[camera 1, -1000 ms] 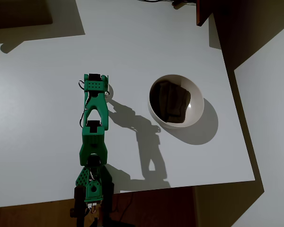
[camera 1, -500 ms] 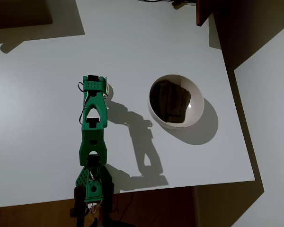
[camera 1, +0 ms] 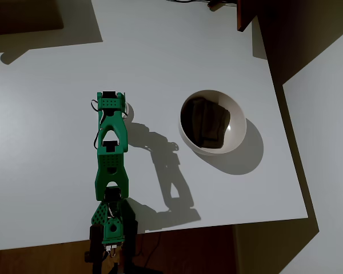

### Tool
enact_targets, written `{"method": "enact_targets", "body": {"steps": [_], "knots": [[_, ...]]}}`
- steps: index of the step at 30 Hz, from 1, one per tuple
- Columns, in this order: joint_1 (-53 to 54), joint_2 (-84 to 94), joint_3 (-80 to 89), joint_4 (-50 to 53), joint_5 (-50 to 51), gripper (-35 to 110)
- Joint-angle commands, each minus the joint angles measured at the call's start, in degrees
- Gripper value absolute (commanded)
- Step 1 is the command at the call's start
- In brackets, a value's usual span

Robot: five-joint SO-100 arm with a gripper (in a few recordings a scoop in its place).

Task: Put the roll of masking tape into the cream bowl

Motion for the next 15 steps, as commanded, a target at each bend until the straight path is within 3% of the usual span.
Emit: {"method": "enact_targets", "body": {"steps": [1, 15], "knots": [[-1.1, 1.9, -2.4, 0.0, 0.7, -8], [-2.5, 25.2, -2.5, 8.5, -0.2, -8]]}}
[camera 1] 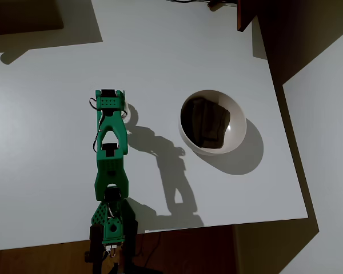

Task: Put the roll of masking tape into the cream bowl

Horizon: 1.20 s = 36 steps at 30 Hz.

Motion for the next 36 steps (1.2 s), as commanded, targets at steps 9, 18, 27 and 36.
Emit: {"method": "enact_targets", "body": {"steps": [9, 18, 27, 36], "knots": [[-1.9, 34.5, -8.8, 13.0, 0.9, -8], [7.1, 44.8, -19.3, 16.3, -1.8, -8], [22.3, 48.3, -19.3, 13.5, -6.7, -8], [38.4, 42.2, -19.2, 6.9, -9.2, -8]]}}
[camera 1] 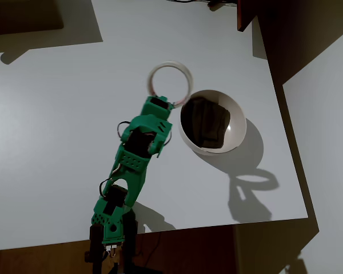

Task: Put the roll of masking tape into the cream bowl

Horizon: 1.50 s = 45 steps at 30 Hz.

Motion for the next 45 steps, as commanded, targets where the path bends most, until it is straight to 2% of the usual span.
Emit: {"method": "enact_targets", "body": {"steps": [1, 13, 23, 41, 45], "knots": [[7.2, -1.4, -2.8, -3.3, -0.3, -8], [20.7, -21.0, -2.9, -15.2, -2.4, -8], [22.3, -32.9, -2.9, -16.1, -3.1, -8], [25.8, -40.3, -2.8, -17.4, -4.5, -8], [25.7, -39.8, -2.8, -17.1, -3.9, 8]]}}
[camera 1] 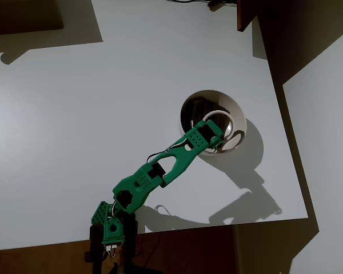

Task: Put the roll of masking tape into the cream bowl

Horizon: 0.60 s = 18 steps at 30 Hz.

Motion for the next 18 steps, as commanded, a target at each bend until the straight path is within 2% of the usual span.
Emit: {"method": "enact_targets", "body": {"steps": [1, 14, 16, 18], "knots": [[1.0, 3.7, -2.9, -0.5, -0.4, 7], [0.5, 4.6, -2.9, -0.2, 0.8, 3], [0.5, 4.8, -2.9, -0.4, 1.2, -8], [0.4, 5.1, -2.9, -0.4, 1.7, -8]]}}
